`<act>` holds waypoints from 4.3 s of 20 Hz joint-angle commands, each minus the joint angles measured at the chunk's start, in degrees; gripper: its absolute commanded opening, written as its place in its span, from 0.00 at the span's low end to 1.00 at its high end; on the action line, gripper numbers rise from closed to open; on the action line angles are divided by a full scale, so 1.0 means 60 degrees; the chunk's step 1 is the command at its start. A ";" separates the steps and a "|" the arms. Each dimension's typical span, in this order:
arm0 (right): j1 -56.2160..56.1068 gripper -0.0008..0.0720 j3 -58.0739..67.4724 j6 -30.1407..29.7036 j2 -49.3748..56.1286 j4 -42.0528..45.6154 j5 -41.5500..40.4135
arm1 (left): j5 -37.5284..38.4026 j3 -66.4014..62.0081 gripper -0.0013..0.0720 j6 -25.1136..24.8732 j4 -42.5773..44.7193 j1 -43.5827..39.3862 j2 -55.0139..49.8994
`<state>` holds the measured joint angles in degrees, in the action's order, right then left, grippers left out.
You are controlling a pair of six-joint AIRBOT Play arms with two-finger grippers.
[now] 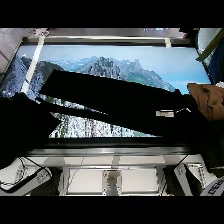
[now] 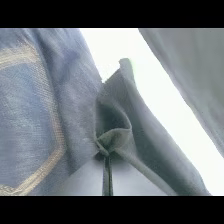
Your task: Fold the clothes and pants, and hang the long-sleeved shirts on hangers.
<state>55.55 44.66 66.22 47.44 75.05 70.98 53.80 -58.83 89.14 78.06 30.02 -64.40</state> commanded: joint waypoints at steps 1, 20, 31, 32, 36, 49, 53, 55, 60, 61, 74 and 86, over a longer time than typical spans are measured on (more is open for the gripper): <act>0.0022 0.03 0.0331 0.0007 -0.0914 -0.0273 0.1501 | 0.1792 -0.1395 0.02 -0.0193 0.1435 0.0051 0.0805; -0.3249 0.03 0.1457 0.3745 0.2167 -0.3993 -0.2830 | -0.2014 -1.0353 0.02 0.2586 0.2171 -0.2419 -0.8138; -0.4175 0.68 0.2408 0.4339 0.3024 -0.3574 -0.4167 | -0.3676 -1.0342 0.98 0.3075 0.1428 -0.2543 -0.8633; -0.4087 0.68 0.2630 0.4339 0.3024 -0.3005 -0.3770 | -0.3628 -1.0320 0.98 0.3071 0.1264 -0.2561 -0.8251; -0.4018 0.68 0.2900 0.4076 0.3242 -0.1759 -0.2637 | -0.2969 -1.0302 0.98 0.2007 0.1191 -0.3428 -0.6823; -0.4120 0.99 0.3515 -0.0987 0.7639 -0.5723 -0.1796 | -0.0987 -0.9398 0.98 -0.1013 0.1264 -0.8706 -0.6648; -0.4812 0.99 0.4954 -0.0674 0.8699 -0.5278 -0.1934 | -0.0914 -0.9362 0.98 -0.1013 0.1264 -0.9704 -0.7158; -0.5067 0.99 0.5453 -0.0058 0.9049 -0.4575 -0.1974 | -0.0849 -0.9358 0.98 -0.1013 0.1264 -1.0043 -0.7326; -0.5147 0.98 0.5515 0.0353 0.9504 -0.4116 -0.1741 | -0.0404 -0.9358 0.98 -0.1013 0.1264 -1.0502 -0.7712; -0.5147 0.98 0.5515 0.0353 0.9526 -0.4120 -0.1752 | -0.0342 -0.9358 0.98 -0.1013 0.1260 -1.0550 -0.7803; -0.4878 0.97 0.6757 0.0637 0.9530 -0.3956 -0.0663 | -0.0342 -0.9362 0.80 -0.1013 0.1231 -1.1016 -0.8386; -0.4007 0.97 0.6619 -0.0066 0.9978 -0.5665 -0.0047 | -0.0346 -0.9358 0.80 -0.1013 0.1231 -1.0998 -0.8386</act>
<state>31.88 84.58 68.29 106.21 47.09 71.64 51.75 -115.00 83.09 85.41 -35.92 -114.67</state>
